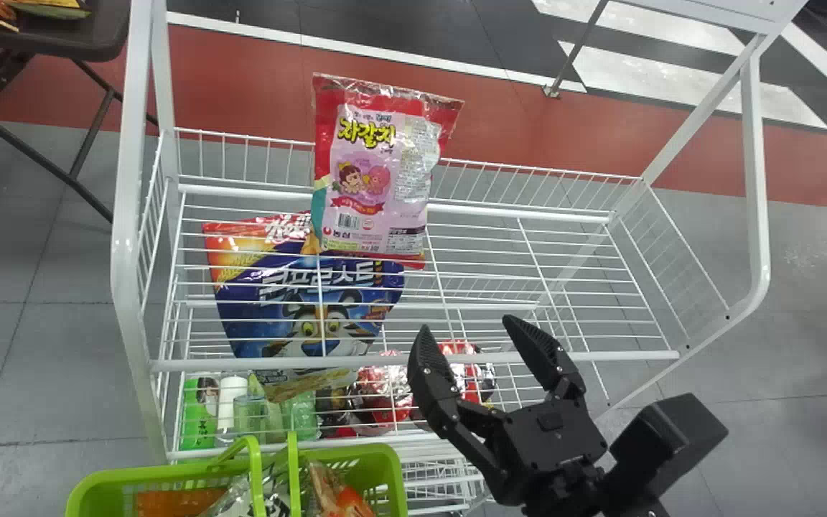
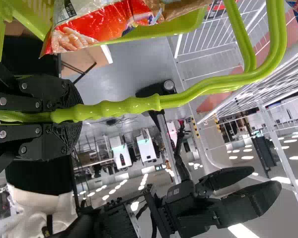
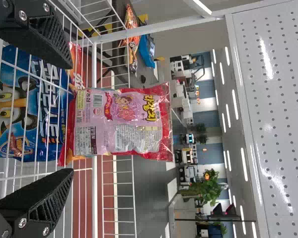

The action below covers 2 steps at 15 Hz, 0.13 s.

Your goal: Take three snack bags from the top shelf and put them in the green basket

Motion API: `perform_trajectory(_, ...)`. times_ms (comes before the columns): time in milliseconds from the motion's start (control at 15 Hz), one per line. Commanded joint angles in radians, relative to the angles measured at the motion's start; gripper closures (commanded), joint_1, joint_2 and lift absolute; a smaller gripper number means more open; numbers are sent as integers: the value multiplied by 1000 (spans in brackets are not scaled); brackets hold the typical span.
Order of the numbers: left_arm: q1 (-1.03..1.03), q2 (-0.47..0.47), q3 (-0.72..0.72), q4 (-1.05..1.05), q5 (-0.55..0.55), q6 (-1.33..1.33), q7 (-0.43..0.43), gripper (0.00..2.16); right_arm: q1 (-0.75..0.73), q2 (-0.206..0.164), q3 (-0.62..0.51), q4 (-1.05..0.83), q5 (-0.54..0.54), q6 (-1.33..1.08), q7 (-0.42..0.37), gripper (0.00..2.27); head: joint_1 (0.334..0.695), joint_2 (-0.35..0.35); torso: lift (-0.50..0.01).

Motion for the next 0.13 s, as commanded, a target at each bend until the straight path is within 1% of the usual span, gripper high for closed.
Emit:
perform_trajectory(0,1,0,0,0,2,0,-2,2142,5,0,-4,-2,-1,0,0,66,695,-350,-44)
perform_trajectory(67,4,0,0,0,5,0,-2,2142,6,0,-4,-4,-3,0,0,66,695,-350,-44)
